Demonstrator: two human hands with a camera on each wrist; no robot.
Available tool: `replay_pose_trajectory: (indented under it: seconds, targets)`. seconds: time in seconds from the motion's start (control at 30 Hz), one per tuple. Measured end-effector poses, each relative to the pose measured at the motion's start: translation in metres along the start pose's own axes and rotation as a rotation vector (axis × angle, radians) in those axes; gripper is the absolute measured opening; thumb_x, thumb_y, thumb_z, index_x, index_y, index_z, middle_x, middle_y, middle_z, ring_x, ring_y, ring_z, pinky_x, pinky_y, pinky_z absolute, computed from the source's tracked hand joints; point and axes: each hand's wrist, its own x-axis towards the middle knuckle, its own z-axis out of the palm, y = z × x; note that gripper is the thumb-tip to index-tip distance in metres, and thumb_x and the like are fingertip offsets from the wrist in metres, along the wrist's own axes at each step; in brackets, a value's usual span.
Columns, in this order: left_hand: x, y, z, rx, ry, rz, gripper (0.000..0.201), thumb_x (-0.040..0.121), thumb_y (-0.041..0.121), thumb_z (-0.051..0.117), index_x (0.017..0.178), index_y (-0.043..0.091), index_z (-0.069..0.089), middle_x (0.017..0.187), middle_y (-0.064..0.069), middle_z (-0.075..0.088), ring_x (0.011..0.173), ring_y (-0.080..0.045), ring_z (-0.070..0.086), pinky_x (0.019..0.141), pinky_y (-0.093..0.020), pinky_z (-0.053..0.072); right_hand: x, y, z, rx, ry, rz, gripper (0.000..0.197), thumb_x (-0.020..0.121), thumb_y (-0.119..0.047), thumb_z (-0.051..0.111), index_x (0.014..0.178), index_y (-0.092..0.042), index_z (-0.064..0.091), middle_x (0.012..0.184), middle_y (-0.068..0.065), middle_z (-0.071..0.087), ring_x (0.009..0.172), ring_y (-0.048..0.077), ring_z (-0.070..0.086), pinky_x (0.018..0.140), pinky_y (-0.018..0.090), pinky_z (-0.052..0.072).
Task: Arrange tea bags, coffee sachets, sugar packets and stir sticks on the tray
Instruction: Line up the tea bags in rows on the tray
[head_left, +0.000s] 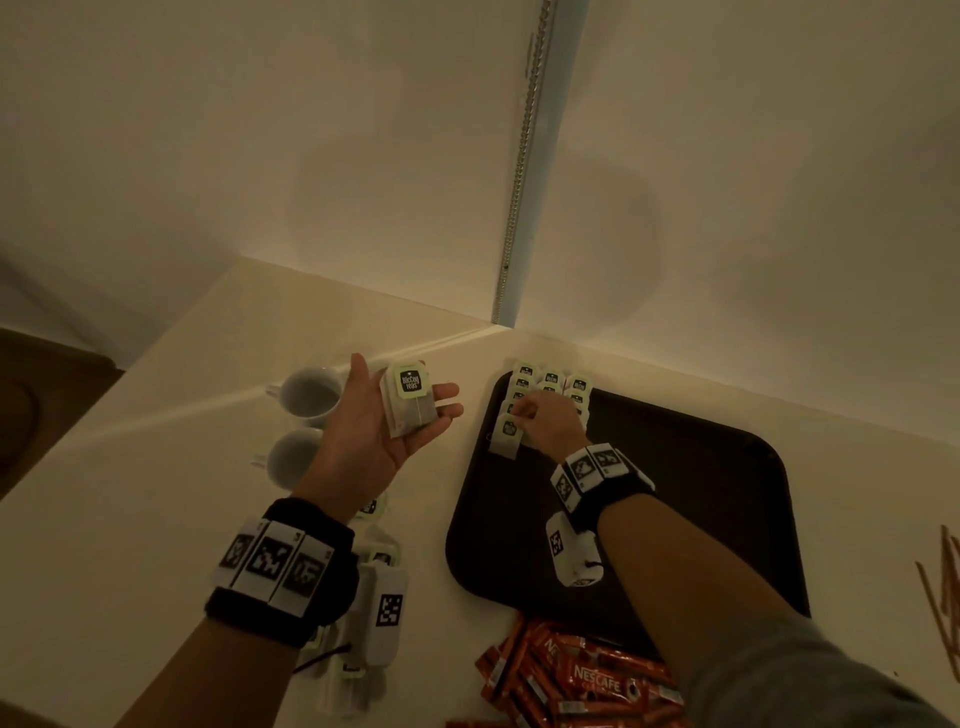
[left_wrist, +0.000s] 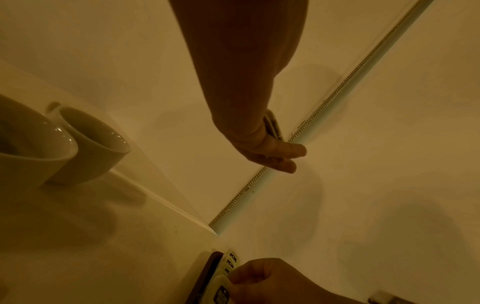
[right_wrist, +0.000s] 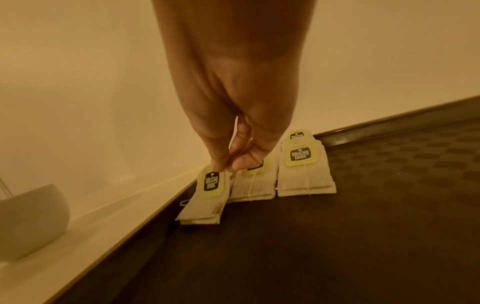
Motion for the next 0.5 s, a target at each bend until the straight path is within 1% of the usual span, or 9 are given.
replay_pose_trajectory:
  seconds: [0.1, 0.13, 0.17, 0.23, 0.27, 0.3, 0.37, 0.43, 0.5]
  targets:
    - [0.0, -0.001, 0.001, 0.02, -0.004, -0.014, 0.07, 0.096, 0.06, 0.014, 0.128, 0.008, 0.048, 0.095, -0.018, 0.072, 0.083, -0.03, 0.072, 0.059, -0.028, 0.057, 0.002, -0.002, -0.002, 0.011, 0.022, 0.018, 0.016, 0.085, -0.011, 0.067, 0.099, -0.003, 0.066, 0.102, 0.011, 0.067, 0.096, 0.022, 0.062, 0.082, 0.025, 0.047]
    - [0.0, -0.002, 0.002, 0.03, -0.006, -0.022, 0.07, 0.096, 0.06, 0.014, 0.127, 0.008, 0.049, 0.095, -0.018, 0.072, 0.084, -0.03, 0.072, 0.059, -0.028, 0.057, 0.0, -0.007, -0.005, 0.038, 0.056, 0.015, 0.017, 0.085, -0.012, 0.067, 0.1, -0.004, 0.065, 0.101, 0.01, 0.067, 0.094, 0.02, 0.062, 0.082, 0.026, 0.048]
    - [0.0, -0.003, 0.003, 0.038, -0.01, -0.03, 0.07, 0.096, 0.06, 0.014, 0.126, 0.008, 0.049, 0.095, -0.018, 0.072, 0.084, -0.03, 0.072, 0.06, -0.029, 0.058, -0.002, -0.014, -0.009, 0.102, 0.102, 0.0, 0.018, 0.085, -0.014, 0.066, 0.1, -0.005, 0.065, 0.099, 0.008, 0.066, 0.09, 0.016, 0.06, 0.081, 0.026, 0.047]
    - [0.001, -0.004, 0.006, 0.056, -0.021, -0.043, 0.07, 0.095, 0.061, 0.013, 0.125, 0.009, 0.05, 0.095, -0.018, 0.073, 0.084, -0.03, 0.072, 0.061, -0.029, 0.058, -0.014, -0.04, -0.024, 0.31, 0.163, -0.104, 0.016, 0.087, -0.018, 0.065, 0.101, -0.009, 0.066, 0.096, -0.001, 0.064, 0.08, 0.001, 0.056, 0.077, 0.02, 0.047]
    - [0.002, -0.005, 0.008, 0.065, -0.026, -0.048, 0.07, 0.095, 0.061, 0.013, 0.123, 0.01, 0.051, 0.095, -0.018, 0.073, 0.084, -0.03, 0.072, 0.062, -0.029, 0.058, -0.022, -0.055, -0.033, 0.403, 0.154, -0.189, 0.016, 0.087, -0.021, 0.065, 0.101, -0.013, 0.067, 0.095, -0.005, 0.063, 0.079, -0.004, 0.055, 0.074, 0.015, 0.045]
    - [0.002, -0.006, 0.011, 0.075, -0.034, -0.052, 0.07, 0.095, 0.061, 0.013, 0.123, 0.011, 0.052, 0.096, -0.018, 0.072, 0.085, -0.03, 0.071, 0.063, -0.029, 0.058, -0.031, -0.07, -0.041, 0.464, 0.115, -0.274, 0.015, 0.086, -0.023, 0.066, 0.101, -0.017, 0.067, 0.096, -0.007, 0.064, 0.08, -0.006, 0.055, 0.071, 0.01, 0.043]
    - [0.001, -0.008, 0.015, 0.081, -0.067, -0.054, 0.069, 0.095, 0.062, 0.014, 0.125, 0.012, 0.052, 0.104, -0.016, 0.071, 0.092, -0.032, 0.07, 0.068, -0.031, 0.059, -0.046, -0.093, -0.054, 0.461, 0.022, -0.418, 0.021, 0.081, -0.026, 0.072, 0.101, -0.025, 0.067, 0.098, -0.008, 0.063, 0.086, -0.005, 0.054, 0.067, 0.008, 0.041]
    - [-0.002, -0.009, 0.021, 0.067, -0.123, -0.057, 0.067, 0.095, 0.061, 0.016, 0.127, 0.015, 0.052, 0.112, -0.012, 0.07, 0.099, -0.033, 0.068, 0.074, -0.033, 0.059, -0.054, -0.104, -0.06, 0.388, -0.013, -0.511, 0.029, 0.076, -0.023, 0.077, 0.103, -0.023, 0.067, 0.096, -0.007, 0.061, 0.086, -0.005, 0.052, 0.064, 0.006, 0.039]
    - [-0.004, -0.01, 0.025, 0.061, -0.169, -0.06, 0.063, 0.096, 0.059, 0.018, 0.125, 0.016, 0.054, 0.113, -0.01, 0.07, 0.099, -0.03, 0.068, 0.076, -0.032, 0.059, -0.056, -0.107, -0.065, 0.345, 0.019, -0.552, 0.028, 0.075, -0.018, 0.078, 0.101, -0.019, 0.069, 0.091, -0.005, 0.06, 0.082, -0.005, 0.051, 0.063, 0.004, 0.037]
